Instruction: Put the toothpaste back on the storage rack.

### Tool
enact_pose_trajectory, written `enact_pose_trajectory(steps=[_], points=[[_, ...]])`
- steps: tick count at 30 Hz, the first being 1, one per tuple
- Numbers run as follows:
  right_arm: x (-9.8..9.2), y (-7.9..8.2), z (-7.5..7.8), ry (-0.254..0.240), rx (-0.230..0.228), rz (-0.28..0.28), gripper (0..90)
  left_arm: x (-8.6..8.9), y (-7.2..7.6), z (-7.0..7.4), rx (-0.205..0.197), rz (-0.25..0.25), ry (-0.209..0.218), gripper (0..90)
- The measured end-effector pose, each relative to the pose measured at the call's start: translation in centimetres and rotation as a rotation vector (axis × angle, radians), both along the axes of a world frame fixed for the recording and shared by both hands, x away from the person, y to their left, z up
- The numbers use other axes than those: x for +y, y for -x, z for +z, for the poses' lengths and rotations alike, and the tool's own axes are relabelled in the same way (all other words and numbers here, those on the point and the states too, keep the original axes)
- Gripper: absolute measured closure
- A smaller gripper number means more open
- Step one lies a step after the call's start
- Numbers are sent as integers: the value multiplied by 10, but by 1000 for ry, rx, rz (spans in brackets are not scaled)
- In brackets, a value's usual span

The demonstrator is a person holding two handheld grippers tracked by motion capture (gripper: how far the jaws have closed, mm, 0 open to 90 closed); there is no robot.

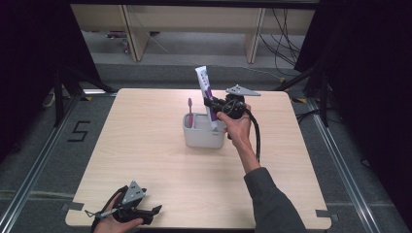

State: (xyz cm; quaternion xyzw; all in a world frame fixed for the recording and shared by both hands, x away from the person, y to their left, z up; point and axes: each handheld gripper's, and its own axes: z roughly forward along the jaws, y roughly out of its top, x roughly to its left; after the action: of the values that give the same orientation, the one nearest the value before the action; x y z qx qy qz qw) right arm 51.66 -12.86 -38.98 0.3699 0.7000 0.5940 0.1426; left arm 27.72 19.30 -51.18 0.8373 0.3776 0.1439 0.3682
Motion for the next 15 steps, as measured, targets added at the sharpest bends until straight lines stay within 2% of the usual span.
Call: enact_pose_trajectory(steps=[3, 4, 5, 8, 9, 11, 14, 15], points=[[2, -2, -2, 1, 15, -5, 756, 0, 0, 0, 1, -2, 0, 193], [2, -3, -2, 3, 3, -7, 756, 0, 0, 0, -3, -3, 2, 193], [3, -3, -4, -11, 19, -15, 756, 0, 0, 0, 0, -2, 1, 193], [4, -4, -6, -14, 14, -18, 756, 1, 0, 0, 3, -11, -11, 193], [5, -4, -6, -13, 18, -23, 756, 0, 0, 0, 0, -1, 1, 193], [6, -5, -7, -20, 6, -25, 756, 1, 0, 1, 4, -18, -21, 193], [8, -4, -7, -16, 18, -38, 756, 0, 0, 0, -1, -7, -14, 193], [8, -5, -8, -21, 13, -36, 756, -1, 0, 0, 1, -6, 1, 193]])
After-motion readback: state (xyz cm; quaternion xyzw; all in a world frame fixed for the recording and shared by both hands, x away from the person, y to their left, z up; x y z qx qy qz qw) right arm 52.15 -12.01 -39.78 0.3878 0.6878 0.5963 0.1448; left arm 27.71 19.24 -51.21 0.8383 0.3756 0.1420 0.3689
